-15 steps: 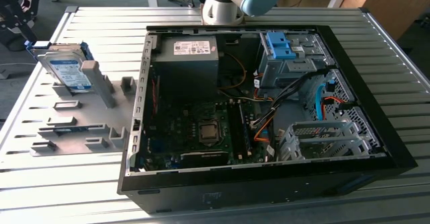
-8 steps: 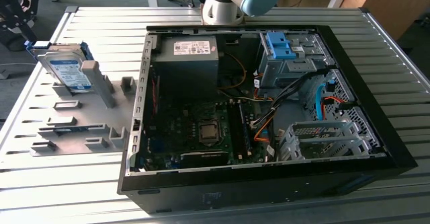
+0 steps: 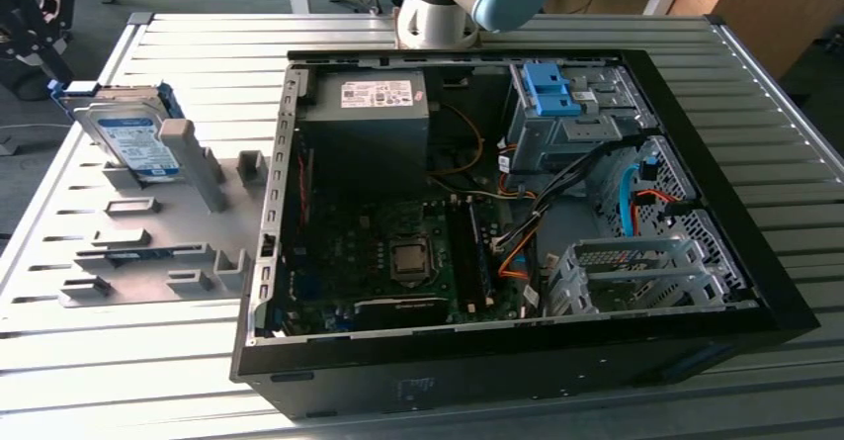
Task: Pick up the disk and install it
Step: 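Pick up the disk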
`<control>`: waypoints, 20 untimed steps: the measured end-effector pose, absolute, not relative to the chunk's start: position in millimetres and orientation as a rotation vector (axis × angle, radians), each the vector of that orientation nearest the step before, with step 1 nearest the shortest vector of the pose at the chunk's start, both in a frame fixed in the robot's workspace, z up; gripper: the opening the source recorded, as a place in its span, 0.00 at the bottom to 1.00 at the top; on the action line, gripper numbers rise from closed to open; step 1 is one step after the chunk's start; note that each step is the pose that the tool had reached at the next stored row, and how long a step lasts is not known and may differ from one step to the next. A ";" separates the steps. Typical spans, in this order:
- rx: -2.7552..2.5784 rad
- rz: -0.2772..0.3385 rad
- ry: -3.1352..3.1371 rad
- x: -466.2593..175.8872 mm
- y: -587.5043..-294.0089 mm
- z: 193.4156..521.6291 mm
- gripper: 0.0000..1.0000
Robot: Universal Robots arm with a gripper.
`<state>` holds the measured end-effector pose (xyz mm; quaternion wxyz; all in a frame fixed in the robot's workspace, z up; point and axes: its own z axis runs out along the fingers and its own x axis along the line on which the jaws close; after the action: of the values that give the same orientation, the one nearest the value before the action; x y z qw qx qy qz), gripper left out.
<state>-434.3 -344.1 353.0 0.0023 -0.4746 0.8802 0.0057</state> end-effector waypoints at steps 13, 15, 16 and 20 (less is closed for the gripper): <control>-1.613 0.018 2.690 -434.2 -344.1 352.9 0.11; -1.641 0.017 2.673 -434.2 -344.1 352.7 0.11; -1.657 0.017 2.663 -434.2 -344.1 352.5 0.11; -1.721 0.017 2.622 -434.2 -344.1 352.3 0.11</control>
<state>-434.2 -344.1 352.3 0.0026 -0.5487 0.8360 0.0053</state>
